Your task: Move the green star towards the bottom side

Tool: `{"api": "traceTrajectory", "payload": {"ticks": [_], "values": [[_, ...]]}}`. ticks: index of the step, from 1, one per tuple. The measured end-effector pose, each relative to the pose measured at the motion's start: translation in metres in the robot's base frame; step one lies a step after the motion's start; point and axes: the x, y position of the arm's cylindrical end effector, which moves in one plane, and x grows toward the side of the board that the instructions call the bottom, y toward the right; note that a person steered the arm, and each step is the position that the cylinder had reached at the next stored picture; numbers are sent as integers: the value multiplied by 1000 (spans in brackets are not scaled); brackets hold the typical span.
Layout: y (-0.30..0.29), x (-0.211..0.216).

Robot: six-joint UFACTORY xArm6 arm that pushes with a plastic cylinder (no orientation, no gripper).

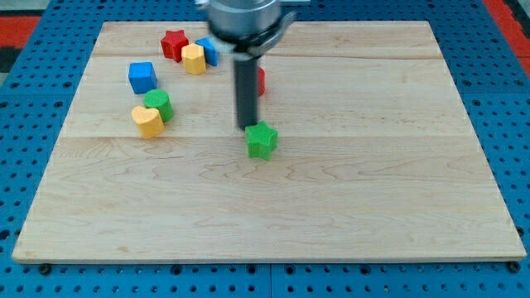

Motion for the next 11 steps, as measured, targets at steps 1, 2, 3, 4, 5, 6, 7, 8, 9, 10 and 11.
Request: {"api": "traceTrajectory", "payload": {"ticks": [1,2,3,4,5,6,7,8,9,10,11], "values": [[-8,20],[64,43],[96,29],[12,61],[-25,47],[35,-17],[101,-34],[121,-12],[122,40],[180,36],[223,-16]]}}
